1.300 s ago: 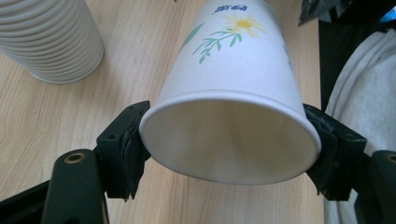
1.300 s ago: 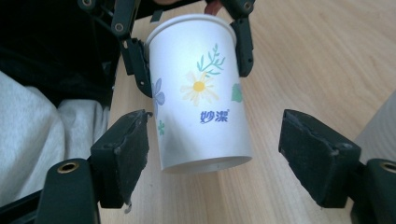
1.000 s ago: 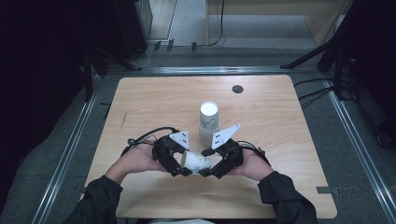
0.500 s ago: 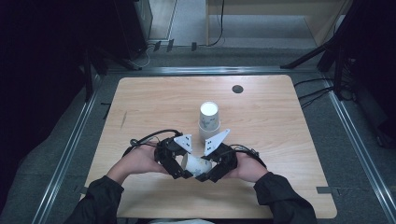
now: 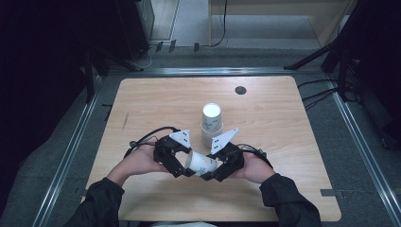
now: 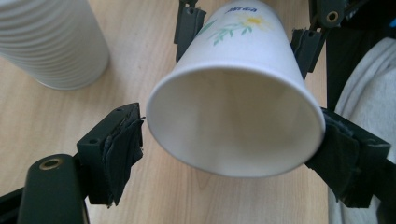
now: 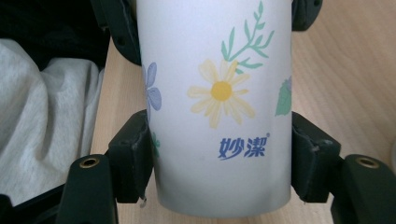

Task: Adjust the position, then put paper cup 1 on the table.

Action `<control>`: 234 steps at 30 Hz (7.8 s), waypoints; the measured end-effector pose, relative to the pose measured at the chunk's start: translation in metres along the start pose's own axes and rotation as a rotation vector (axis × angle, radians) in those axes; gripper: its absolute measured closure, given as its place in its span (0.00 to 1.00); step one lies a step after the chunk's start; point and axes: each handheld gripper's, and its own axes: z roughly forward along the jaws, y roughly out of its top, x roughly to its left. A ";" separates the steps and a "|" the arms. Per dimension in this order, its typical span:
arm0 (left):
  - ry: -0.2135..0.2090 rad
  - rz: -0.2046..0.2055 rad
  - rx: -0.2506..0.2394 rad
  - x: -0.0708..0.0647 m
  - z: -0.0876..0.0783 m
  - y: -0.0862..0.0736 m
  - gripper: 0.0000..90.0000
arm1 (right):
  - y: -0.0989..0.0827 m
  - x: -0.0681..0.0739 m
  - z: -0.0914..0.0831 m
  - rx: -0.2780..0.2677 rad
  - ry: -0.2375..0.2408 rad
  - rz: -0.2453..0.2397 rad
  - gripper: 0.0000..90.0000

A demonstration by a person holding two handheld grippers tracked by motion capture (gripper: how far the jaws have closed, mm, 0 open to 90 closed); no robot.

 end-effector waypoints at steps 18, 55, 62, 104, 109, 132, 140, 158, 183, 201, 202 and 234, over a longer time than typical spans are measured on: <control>0.016 -0.052 -0.163 0.007 -0.016 -0.011 0.17 | -0.003 -0.008 -0.040 -0.140 -0.047 0.056 0.37; -0.059 -0.164 -0.403 0.005 -0.009 -0.005 0.18 | 0.005 -0.007 -0.031 -0.210 0.000 0.067 0.37; -0.062 -0.168 -0.416 0.005 -0.009 -0.004 0.19 | 0.007 -0.006 -0.027 -0.213 0.015 0.069 0.37; 0.069 -0.184 -0.398 0.018 -0.033 -0.027 0.29 | -0.006 -0.005 -0.016 -0.060 -0.180 0.002 0.23; 0.098 -0.200 -0.372 0.022 -0.036 -0.032 0.29 | -0.010 -0.011 -0.021 -0.052 -0.194 0.049 0.29; 0.233 -0.271 -0.259 0.031 -0.047 -0.068 0.28 | -0.016 -0.008 -0.040 -0.057 -0.333 0.094 0.28; 0.278 -0.309 -0.229 0.038 -0.055 -0.081 0.28 | -0.022 -0.005 -0.043 -0.034 -0.335 0.090 0.28; 0.400 -0.449 -0.241 0.065 -0.081 -0.113 0.28 | -0.024 -0.013 -0.033 -0.010 -0.329 0.106 0.27; 0.553 -0.648 -0.110 0.108 -0.084 -0.150 0.27 | -0.034 -0.009 -0.041 -0.018 -0.353 0.123 0.27; 0.628 -0.647 -0.024 0.112 -0.076 -0.147 0.26 | -0.035 -0.009 -0.040 -0.012 -0.356 0.125 0.27; 0.630 -0.641 -0.018 0.112 -0.075 -0.146 0.26 | -0.035 -0.010 -0.040 -0.011 -0.356 0.125 0.27; 0.638 -0.633 -0.044 0.113 -0.074 -0.139 0.19 | -0.034 -0.009 -0.043 -0.046 -0.358 0.107 0.27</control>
